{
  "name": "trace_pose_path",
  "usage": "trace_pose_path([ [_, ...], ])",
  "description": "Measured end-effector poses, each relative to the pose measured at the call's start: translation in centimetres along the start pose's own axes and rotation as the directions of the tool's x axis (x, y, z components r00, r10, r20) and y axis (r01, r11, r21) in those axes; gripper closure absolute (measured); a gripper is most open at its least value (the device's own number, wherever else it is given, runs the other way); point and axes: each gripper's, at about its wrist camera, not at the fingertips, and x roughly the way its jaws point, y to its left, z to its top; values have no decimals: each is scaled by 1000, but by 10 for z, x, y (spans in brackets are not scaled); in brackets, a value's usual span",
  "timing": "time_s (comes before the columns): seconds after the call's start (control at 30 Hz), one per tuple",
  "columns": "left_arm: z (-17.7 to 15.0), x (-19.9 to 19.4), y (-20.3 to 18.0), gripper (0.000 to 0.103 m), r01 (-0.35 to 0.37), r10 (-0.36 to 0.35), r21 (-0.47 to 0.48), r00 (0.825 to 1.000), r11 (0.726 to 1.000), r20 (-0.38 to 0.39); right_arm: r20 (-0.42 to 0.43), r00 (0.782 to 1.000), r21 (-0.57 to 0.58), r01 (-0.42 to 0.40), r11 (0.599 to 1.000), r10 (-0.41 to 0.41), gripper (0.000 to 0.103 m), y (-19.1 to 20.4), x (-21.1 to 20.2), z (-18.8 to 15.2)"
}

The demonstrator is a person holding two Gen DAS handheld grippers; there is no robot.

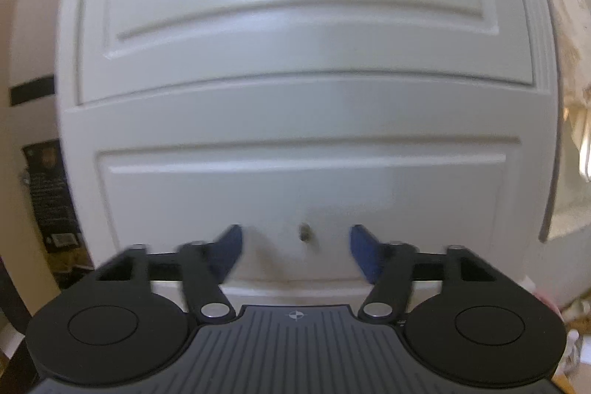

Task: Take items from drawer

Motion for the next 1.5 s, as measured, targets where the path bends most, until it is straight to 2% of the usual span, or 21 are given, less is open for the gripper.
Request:
trace_pose_path([
  [0.23,9,-11,19,33,26,-26,-37,1000,999,1,14,1000,-17,-18,1000,18,0,10,-9,5],
  [0.3,11,-16,24,25,29,-29,-49,1000,998,4,22,999,-27,-23,999,24,0,15,-13,6],
  [0.37,13,-20,30,10,33,-32,-61,999,998,7,28,999,-31,-30,999,31,0,19,-17,7],
  [0.4,15,-23,33,9,45,-45,-69,999,997,5,29,999,-32,-33,999,34,0,21,-18,8],
  [0.57,22,-46,50,8,82,-83,-76,996,994,-15,39,998,-38,-46,998,48,0,31,-26,11],
  [0.93,21,-96,92,8,68,-66,-60,998,996,23,70,994,-63,-82,995,86,0,64,-50,18],
  [1.07,20,-110,106,4,74,-73,-51,997,996,23,84,992,-72,-88,993,94,0,77,-61,19],
  [1.2,19,-125,120,0,80,-80,-42,997,996,22,103,992,-68,-72,995,79,0,86,-69,18],
  [1.3,18,-138,133,0,83,-81,-45,996,996,42,97,993,-60,-64,996,70,0,90,-70,17],
  [1.5,16,-163,150,0,107,-105,-63,994,992,32,88,993,-58,-71,996,76,0,101,-73,11],
])
